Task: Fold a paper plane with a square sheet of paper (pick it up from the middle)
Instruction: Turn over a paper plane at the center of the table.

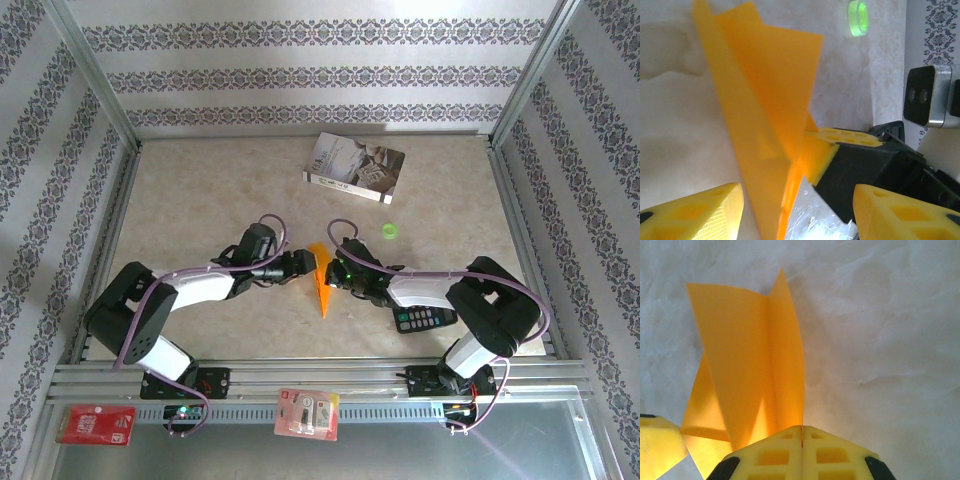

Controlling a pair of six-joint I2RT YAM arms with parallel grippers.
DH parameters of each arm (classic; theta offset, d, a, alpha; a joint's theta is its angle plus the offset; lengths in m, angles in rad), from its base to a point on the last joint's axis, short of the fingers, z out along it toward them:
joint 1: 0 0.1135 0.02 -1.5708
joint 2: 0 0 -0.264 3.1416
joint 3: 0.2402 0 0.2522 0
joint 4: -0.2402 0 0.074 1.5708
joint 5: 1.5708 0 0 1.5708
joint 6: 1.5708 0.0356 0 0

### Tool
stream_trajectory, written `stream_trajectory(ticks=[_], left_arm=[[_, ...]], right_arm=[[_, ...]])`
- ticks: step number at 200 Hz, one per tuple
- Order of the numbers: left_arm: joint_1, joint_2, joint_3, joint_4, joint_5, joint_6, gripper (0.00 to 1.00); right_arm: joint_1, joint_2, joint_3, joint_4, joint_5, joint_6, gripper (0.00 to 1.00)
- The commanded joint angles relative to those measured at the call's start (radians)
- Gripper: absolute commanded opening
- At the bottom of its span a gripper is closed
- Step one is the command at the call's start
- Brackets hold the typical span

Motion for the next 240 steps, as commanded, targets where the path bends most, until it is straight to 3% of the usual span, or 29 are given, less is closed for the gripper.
stream_trajectory(ticks=[1,71,154,217,240], left_arm=[[-0.014,0.037,0.042,-0.068,-0.013,0.044,0.6],[-0.015,0.059,0.061,-0.155,-0.057,0.066,0.52],[-0.013,0.089,0.092,-0.166,-0.064,0.102,0.22],[0.054,0.069,0.076,-0.134,-0.036,0.118,0.0],[0.082,0.067,0.072,-0.115,-0.017,0.117,0.0]], right_arm=[[-0.003,0.0,-0.017,0.045,-0.003,0.017,0.0],[-0.006,-0.009,-0.024,0.049,0.001,0.019,0.0],[-0.007,-0.02,-0.035,0.049,0.01,0.021,0.0],[-0.022,-0.045,-0.052,0.051,0.044,0.028,0.0],[-0.03,-0.056,-0.055,0.053,0.056,0.034,0.0]])
